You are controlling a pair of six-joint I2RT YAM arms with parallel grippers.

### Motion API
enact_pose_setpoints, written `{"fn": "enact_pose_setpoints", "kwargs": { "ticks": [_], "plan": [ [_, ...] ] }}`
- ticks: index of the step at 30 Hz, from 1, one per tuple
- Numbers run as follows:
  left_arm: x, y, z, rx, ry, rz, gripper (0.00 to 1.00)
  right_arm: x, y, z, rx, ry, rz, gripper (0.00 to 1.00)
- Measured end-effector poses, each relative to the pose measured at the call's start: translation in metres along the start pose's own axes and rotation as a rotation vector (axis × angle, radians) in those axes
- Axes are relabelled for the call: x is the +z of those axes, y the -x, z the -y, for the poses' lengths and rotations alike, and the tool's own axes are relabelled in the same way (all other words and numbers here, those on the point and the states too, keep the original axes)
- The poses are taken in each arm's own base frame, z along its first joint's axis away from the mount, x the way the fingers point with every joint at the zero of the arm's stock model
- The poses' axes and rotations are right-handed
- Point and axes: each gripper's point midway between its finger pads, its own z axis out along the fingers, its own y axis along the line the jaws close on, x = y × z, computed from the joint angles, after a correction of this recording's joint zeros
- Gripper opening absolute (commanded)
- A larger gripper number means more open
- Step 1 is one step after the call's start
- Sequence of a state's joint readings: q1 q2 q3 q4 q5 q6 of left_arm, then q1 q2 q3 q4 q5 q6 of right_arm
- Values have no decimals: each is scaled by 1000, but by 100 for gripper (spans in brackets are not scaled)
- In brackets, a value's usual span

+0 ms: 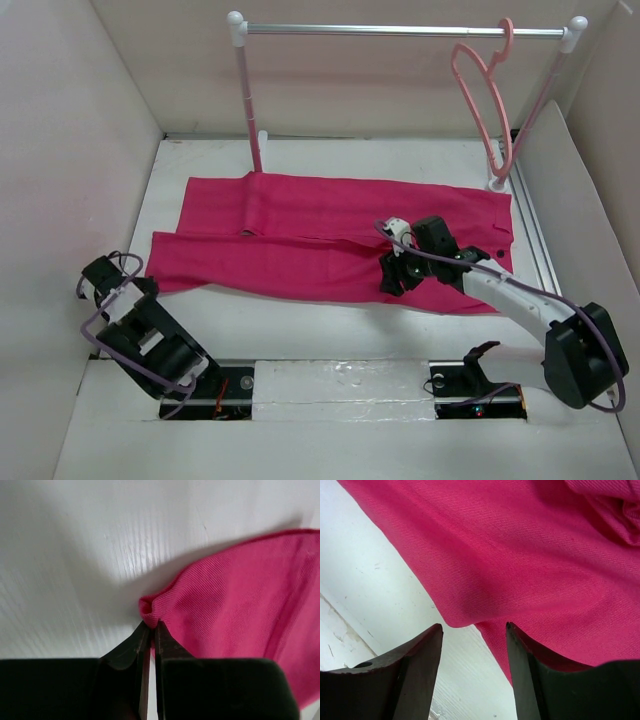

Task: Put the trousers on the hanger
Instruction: Fold the trousers

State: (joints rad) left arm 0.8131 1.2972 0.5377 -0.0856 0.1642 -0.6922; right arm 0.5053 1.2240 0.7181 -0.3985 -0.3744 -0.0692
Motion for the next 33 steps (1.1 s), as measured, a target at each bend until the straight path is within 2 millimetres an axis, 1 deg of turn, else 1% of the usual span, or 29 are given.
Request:
{"fn": "enact_pose_setpoints", "kwargs": {
  "ticks": [2,3,4,5,6,8,10,11,13,15,16,17,18,19,20,23,24,25,27,28,29,31,33],
  "plan": [
    [-11,-1,5,14,-18,-2,0,1,-2,1,9,-6,-6,60],
    [-19,0,10,23,-34,6,0,1,-2,2,12,-9,-8,61],
    [-21,1,11,26,-39,10,0,1,-3,4,17,-13,-13,63],
    [-39,8,29,49,-97,48,0,0,-5,5,22,-17,-19,64],
    [-52,10,41,72,-125,73,0,-1,-6,6,29,-21,-22,65],
    [-80,6,70,130,-212,97,0,-6,-8,14,49,-39,-26,67],
    [-112,7,103,184,-300,117,0,-12,-9,22,65,-61,-23,68],
    [-125,12,117,197,-334,135,0,-19,-9,32,86,-85,-11,68],
    [-143,26,129,222,-338,174,0,-29,-7,47,114,-113,17,68],
    [-155,37,136,252,-324,208,0,-39,-6,61,141,-139,37,65],
    [-159,40,139,275,-305,224,0,-42,-7,66,152,-151,42,57],
    [-163,41,143,299,-294,233,0,-47,-8,73,165,-169,48,45],
    [-167,38,149,323,-298,233,0,-52,-9,78,179,-181,56,28],
    [-171,32,157,350,-315,227,0,-58,-10,84,200,-201,67,0],
    [-174,23,165,377,-338,214,0,-66,-11,91,224,-225,83,0],
    [-179,-11,179,440,-409,149,0,-94,-15,117,333,-319,158,0],
    [-181,-24,182,458,-432,124,0,-103,-18,126,374,-356,178,0],
    [-181,-34,183,474,-448,98,0,-114,-22,136,420,-395,197,2],
    [-183,-52,185,502,-481,57,0,-134,-35,151,516,-478,219,13],
    [-184,-56,185,509,-492,46,0,-144,-44,158,565,-527,224,26],
    [-185,-58,187,511,-503,43,0,-156,-52,165,616,-578,229,34],
    [-188,-60,193,517,-527,48,0,-176,-71,179,713,-675,237,48],
    [-194,-65,199,526,-555,45,0,-197,-96,193,828,-769,241,51]
  ]
}}
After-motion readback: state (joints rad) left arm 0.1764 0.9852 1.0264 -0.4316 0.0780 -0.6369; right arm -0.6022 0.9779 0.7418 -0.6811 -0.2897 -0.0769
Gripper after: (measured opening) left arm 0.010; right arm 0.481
